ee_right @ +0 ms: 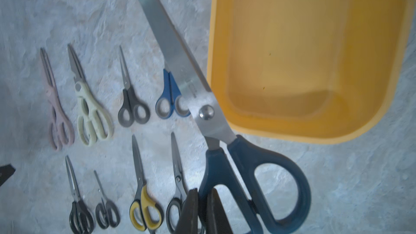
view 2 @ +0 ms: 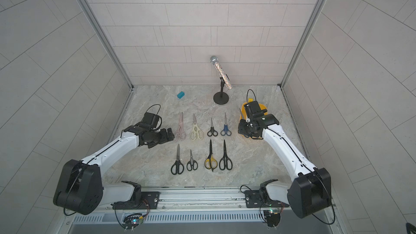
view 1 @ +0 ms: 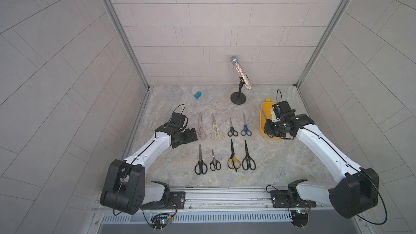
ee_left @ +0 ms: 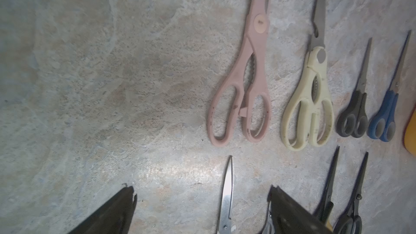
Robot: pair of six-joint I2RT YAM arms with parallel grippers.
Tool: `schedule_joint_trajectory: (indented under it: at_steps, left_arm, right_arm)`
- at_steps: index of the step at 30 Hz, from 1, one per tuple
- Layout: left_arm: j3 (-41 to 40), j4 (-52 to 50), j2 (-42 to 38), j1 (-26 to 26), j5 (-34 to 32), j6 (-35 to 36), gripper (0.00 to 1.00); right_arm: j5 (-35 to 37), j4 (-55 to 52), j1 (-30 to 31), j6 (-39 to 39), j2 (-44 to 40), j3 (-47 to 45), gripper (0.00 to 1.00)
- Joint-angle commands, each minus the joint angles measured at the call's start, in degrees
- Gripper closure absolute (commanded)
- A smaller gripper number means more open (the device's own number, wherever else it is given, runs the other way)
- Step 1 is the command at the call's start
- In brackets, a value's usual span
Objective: Take the scissors out of the storage box
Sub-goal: Place the scissors at the center of the board.
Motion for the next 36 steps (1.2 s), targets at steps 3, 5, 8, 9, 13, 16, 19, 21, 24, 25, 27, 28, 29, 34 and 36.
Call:
schedule_joint_trajectory:
  at_steps: [3, 5, 8, 9, 13, 16, 19, 21, 24, 25, 27, 28, 29, 34, 36]
  left_arm:
    - [-4.4, 2.5, -1.9, 2.9, 4.3, -1.4, 0.0]
    - [-5.5, 2.9, -2.6, 3.9, 5.0, -1.8, 0.0]
    - [-5.9, 2.7, -3.5, 4.7, 5.2, -1.5, 0.0]
    - [-5.8, 2.6, -3.7, 4.8, 5.4, -1.3, 0.0]
    - [-5.7, 2.8, -4.3, 5.2, 4.8, -1.4, 0.0]
    - [-5.7, 2.7, -4.9, 5.4, 4.3, -1.3, 0.0]
    - [-5.6, 2.6, -5.3, 5.5, 3.9, -1.3, 0.0]
    - [-5.5, 2.6, -5.3, 5.4, 3.8, -1.3, 0.0]
    - [-5.5, 2.6, -5.2, 5.5, 3.7, -1.2, 0.0]
    - [-5.5, 2.6, -5.3, 5.5, 3.6, -1.1, 0.0]
    - [-5.4, 2.4, -5.3, 5.5, 3.3, -1.0, 0.0]
    - [-5.3, 2.3, -5.3, 5.5, 3.2, -1.0, 0.0]
    - [-5.3, 2.3, -5.3, 5.5, 3.1, -0.9, 0.0]
    - [-5.2, 1.9, -5.3, 5.6, 2.5, -0.8, 0.0]
    - [-5.2, 1.7, -5.6, 5.7, 2.1, -0.7, 0.0]
  right_arm:
    - [0.8, -4.5, 5.4, 10.0, -8.6, -6.4, 1.0]
    - [-0.2, -5.1, 7.1, 11.7, -10.2, -8.8, 1.0]
    - [-0.2, -7.2, 9.4, 13.9, -11.0, -11.8, 1.0]
    - [-0.4, -7.6, 10.0, 14.9, -11.1, -12.7, 1.0]
    - [-0.7, -7.5, 11.8, 18.9, -12.7, -16.5, 1.0]
    - [-2.7, -5.0, 11.9, 22.1, -14.1, -20.4, 1.0]
    - [-4.1, -0.6, 11.9, 24.1, -13.6, -24.4, 1.0]
    - [-4.0, 2.5, 11.7, 24.5, -11.8, -26.4, 1.0]
    - [-4.5, 6.4, 11.7, 24.6, -7.6, -26.6, 1.0]
    - [-4.0, 7.1, 11.7, 24.5, -6.3, -26.4, 1.0]
    - [-1.5, 7.7, 11.6, 24.0, -3.7, -25.6, 1.0]
    - [-0.8, 8.3, 11.3, 23.5, -2.8, -25.3, 1.0]
    - [-0.4, 9.2, 10.9, 23.2, -2.1, -25.0, 1.0]
    - [2.1, 11.6, 9.7, 20.9, 1.1, -24.2, 1.0]
    - [2.2, 11.9, 8.8, 19.8, 2.5, -24.2, 1.0]
